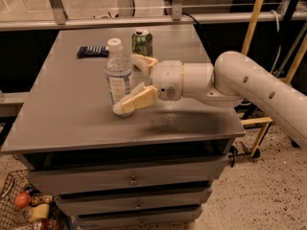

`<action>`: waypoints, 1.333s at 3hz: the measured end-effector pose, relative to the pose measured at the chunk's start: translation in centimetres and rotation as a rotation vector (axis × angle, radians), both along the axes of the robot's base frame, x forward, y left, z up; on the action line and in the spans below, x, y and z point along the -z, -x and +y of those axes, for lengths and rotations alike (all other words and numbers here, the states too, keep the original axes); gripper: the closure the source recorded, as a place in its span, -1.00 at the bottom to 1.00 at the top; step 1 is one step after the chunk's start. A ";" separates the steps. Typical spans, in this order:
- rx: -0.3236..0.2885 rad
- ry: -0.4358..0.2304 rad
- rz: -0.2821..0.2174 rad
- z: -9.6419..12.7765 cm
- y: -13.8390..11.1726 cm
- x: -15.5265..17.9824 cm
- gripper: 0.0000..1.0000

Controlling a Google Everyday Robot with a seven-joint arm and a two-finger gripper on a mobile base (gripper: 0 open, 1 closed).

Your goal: Place blue plastic bottle upright

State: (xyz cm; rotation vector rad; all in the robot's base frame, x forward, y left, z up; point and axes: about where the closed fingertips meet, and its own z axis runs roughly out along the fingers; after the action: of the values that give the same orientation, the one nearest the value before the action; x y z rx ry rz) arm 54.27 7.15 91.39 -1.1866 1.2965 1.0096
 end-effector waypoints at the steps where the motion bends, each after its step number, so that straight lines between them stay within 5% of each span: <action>1: -0.008 0.046 -0.041 0.0 0.6 -2.4 -1.00; 4: 0.182 0.136 -0.144 -7.0 2.6 -9.4 -1.00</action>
Offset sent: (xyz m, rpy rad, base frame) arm -0.0189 -0.0488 0.0930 -0.1795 -0.1419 -0.1241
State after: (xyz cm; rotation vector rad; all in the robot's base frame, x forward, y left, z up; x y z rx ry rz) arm 51.69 0.16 100.81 -1.1966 1.3476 0.7012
